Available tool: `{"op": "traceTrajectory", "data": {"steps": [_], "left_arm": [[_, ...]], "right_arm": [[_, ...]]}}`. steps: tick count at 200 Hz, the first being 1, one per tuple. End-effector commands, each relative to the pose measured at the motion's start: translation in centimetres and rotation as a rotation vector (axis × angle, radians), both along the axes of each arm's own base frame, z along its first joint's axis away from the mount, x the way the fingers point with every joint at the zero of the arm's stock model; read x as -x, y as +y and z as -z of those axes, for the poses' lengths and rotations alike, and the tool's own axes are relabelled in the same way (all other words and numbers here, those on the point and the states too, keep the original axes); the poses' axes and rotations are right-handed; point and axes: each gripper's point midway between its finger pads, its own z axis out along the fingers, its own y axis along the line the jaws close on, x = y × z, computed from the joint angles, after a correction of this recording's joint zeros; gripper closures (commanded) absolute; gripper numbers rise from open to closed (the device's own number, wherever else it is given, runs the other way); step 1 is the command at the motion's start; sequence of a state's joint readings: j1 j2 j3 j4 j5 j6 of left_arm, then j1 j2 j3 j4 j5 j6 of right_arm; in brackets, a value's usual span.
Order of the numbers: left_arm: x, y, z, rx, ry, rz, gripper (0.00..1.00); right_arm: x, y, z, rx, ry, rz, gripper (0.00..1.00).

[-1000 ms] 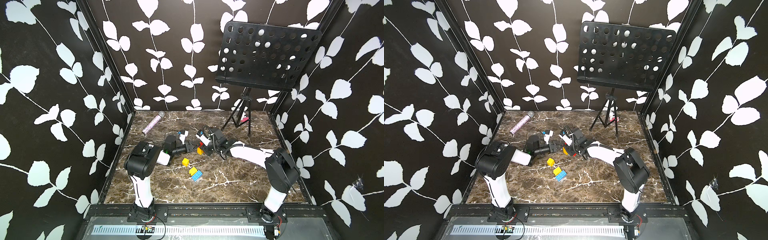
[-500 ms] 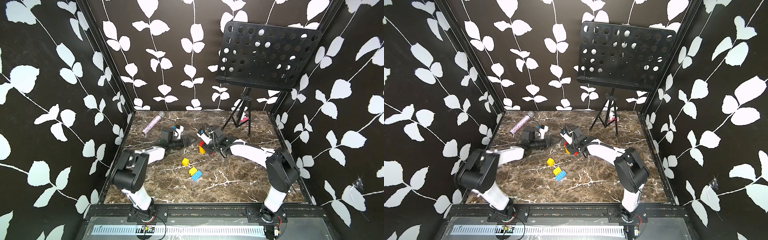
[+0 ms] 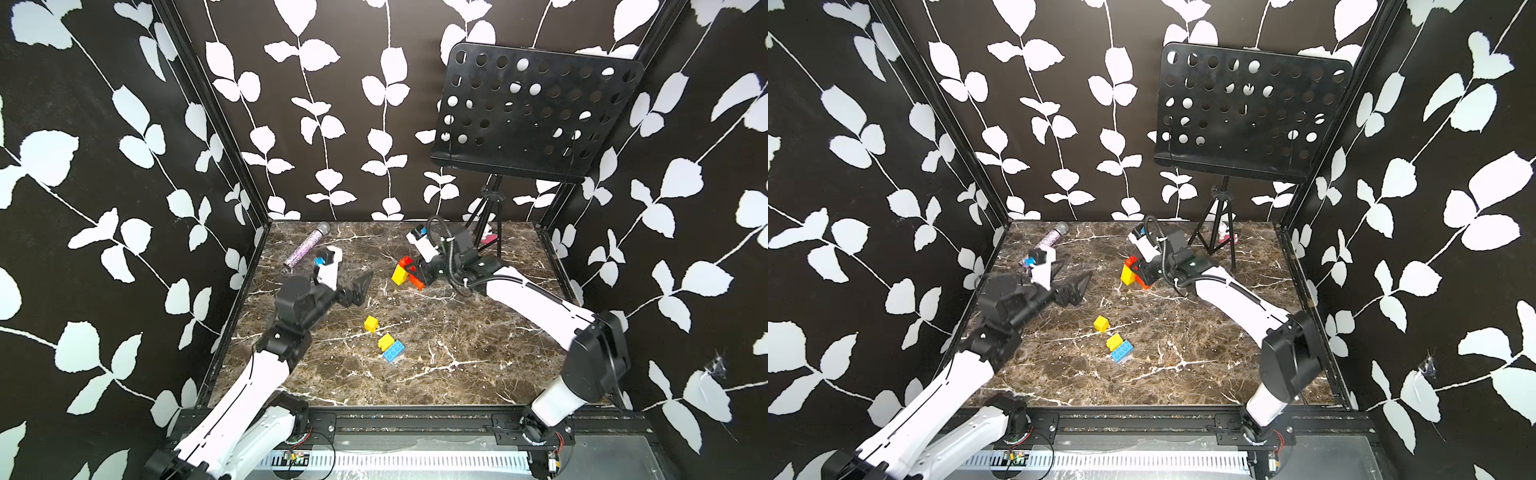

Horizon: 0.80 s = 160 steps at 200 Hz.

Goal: Assemble the letter r with lego
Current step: Place the lego brick at the center of the board.

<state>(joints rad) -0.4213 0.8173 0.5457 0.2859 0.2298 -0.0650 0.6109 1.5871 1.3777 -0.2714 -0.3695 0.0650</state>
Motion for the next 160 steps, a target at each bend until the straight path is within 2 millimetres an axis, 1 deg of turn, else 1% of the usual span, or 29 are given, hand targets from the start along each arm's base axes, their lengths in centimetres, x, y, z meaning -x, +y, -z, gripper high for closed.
{"op": "traceTrajectory", "data": {"steps": [1, 18, 37, 60, 76, 89, 113, 138, 160], "left_arm": [[1.2, -0.9, -0.2, -0.129, -0.276, 0.012, 0.06], [1.5, -1.4, -0.1, -0.116, -0.316, 0.005, 0.08], [1.5, -2.5, -0.4, -0.089, -0.320, 0.051, 0.11], [1.4, -3.6, -1.1, -0.019, -0.313, 0.096, 0.16], [1.3, -4.5, -1.5, 0.013, -0.307, 0.134, 0.23], [1.4, -5.5, -1.3, 0.004, -0.291, 0.188, 0.28], [1.5, -7.2, -0.7, -0.039, -0.262, 0.266, 0.28], [1.7, -8.0, -0.3, -0.076, -0.251, 0.294, 0.26], [1.2, -8.6, 1.0, -0.122, -0.191, 0.307, 0.25]], "right_arm": [[2.0, 0.6, -5.4, -0.148, -0.005, -0.079, 0.92], [3.0, 0.6, -6.7, -0.175, -0.003, -0.111, 0.91], [3.7, 0.3, -7.0, -0.181, -0.008, -0.123, 0.90], [4.3, 0.2, -6.1, -0.164, -0.004, -0.138, 0.89], [4.8, 0.3, -5.4, -0.162, -0.006, -0.155, 0.89], [4.8, 0.2, -4.8, -0.158, 0.001, -0.148, 0.89], [5.1, 0.4, -4.5, -0.156, 0.014, -0.159, 0.88], [5.2, 0.6, -4.6, -0.164, 0.018, -0.165, 0.88], [5.4, 0.8, -5.1, -0.184, 0.015, -0.178, 0.88]]}}
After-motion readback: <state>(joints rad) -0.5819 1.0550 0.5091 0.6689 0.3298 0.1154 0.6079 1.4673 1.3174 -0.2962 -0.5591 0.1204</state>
